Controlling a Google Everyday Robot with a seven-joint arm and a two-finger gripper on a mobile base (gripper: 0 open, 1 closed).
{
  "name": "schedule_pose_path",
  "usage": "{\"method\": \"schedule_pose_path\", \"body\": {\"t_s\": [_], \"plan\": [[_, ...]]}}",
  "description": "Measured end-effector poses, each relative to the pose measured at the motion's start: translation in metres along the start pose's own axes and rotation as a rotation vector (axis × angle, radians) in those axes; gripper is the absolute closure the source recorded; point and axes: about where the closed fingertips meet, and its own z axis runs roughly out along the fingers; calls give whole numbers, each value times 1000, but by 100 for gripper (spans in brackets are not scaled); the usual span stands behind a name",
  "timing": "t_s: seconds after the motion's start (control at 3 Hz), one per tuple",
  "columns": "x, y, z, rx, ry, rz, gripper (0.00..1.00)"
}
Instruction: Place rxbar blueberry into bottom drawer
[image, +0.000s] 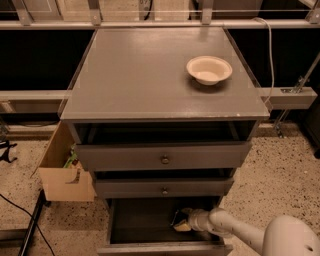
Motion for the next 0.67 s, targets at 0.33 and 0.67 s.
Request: {"method": "schedule_pose_path", "body": {"t_s": [0.33, 0.67], "plan": [[0, 0, 0, 0, 0, 0, 53], [0, 0, 0, 0, 0, 0, 29]]}}
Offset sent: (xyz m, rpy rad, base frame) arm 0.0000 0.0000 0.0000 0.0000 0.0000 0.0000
